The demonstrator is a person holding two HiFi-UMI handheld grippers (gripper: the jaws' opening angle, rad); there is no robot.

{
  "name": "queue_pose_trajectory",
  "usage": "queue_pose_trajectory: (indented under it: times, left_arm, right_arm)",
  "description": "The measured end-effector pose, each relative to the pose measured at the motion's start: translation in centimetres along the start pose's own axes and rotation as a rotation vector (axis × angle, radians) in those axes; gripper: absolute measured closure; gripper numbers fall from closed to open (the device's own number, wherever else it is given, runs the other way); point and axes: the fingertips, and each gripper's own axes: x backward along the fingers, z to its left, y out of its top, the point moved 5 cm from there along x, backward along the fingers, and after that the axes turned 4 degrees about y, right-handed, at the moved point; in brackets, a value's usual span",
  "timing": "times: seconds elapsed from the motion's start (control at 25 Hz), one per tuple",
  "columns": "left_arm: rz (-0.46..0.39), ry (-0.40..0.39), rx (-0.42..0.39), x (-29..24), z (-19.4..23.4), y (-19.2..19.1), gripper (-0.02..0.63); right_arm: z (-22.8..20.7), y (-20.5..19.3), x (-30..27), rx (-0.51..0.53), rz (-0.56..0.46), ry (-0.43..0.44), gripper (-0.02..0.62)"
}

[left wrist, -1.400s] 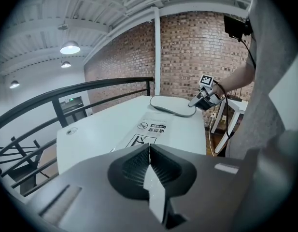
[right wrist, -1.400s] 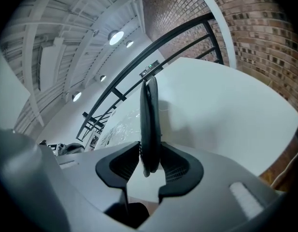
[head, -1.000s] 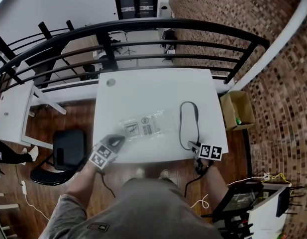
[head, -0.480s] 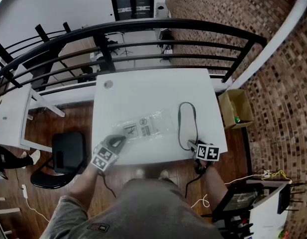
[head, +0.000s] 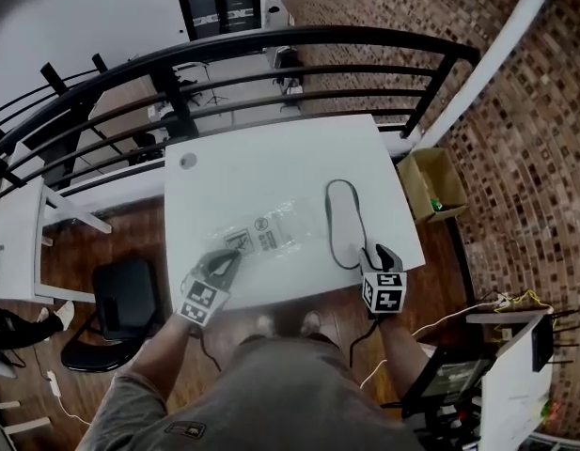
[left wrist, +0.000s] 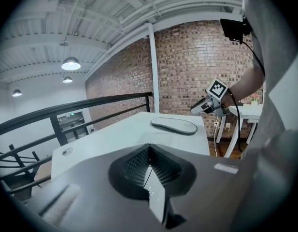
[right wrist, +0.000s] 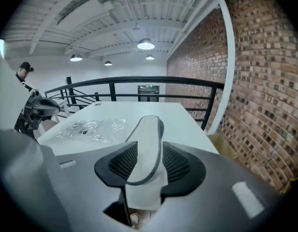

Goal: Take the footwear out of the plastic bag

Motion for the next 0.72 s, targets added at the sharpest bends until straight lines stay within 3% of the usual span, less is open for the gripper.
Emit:
queue_pose_trajectory:
  times: [0.24, 0.4, 0.72]
  left_arm:
    - [-0.071, 0.028, 0.014, 0.3, -0.9, 1.2, 0.604]
    - [-0.120, 0.061, 0.012, 0.8, -2.5, 2.4, 0.604]
    - [-0.168, 0.184, 0.076, 2.6, -8.1, 3.4, 0.604]
  right_arm:
    - [3.6, 1.8, 3.1, 0.136, -0.131, -0.024, 0.520]
    - [6.1, 3.0, 4.7, 0.173, -0.208, 0.013, 0.580]
    - [8.4, 1.6, 7.5, 0.203, -0.287, 0.169, 0.583]
